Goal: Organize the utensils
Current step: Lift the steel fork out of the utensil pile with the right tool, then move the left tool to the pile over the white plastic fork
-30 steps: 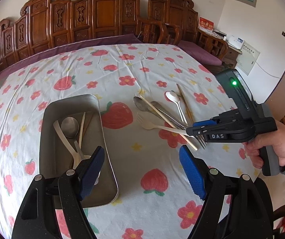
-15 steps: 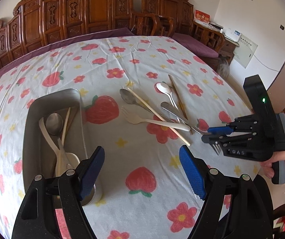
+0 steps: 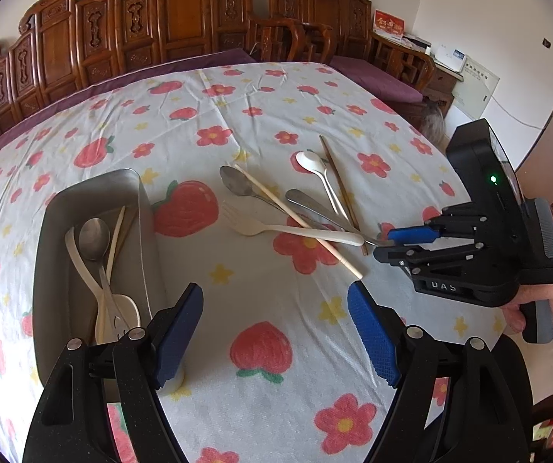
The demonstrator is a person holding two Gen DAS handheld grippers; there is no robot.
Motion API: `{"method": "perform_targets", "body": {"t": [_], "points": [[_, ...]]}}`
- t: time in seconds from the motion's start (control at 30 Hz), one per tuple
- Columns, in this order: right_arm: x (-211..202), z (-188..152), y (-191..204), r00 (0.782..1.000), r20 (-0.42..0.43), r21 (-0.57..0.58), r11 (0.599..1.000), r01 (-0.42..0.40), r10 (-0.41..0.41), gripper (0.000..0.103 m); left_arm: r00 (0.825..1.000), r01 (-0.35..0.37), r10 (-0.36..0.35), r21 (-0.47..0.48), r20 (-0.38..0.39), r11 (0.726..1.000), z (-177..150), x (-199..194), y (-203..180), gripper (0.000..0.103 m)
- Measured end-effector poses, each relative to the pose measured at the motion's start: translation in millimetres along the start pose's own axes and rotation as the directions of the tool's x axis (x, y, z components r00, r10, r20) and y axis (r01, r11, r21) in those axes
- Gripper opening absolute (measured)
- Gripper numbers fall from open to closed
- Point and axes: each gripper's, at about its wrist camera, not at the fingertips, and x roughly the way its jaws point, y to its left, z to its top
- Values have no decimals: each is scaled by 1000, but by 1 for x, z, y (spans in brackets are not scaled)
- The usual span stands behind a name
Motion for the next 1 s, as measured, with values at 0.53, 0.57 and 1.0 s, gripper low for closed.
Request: {"method": "perform_targets", "body": {"t": [0.53,0.57,1.0], "points": [[1,-2,-3,1000,-7,-11,1000,-15,15,28,1000,-7,6,-9,-21,1000,-1,10,2,74],[-1,-5,-5,1000,-6,2,1000,-23,23,28,1000,-2,2,-13,-25,1000,-1,12,2,74],[-7,-23,-19,999,28,57,998,-36,34,28,998,-9,2,-102,-64,995,35,63,7,68]]}}
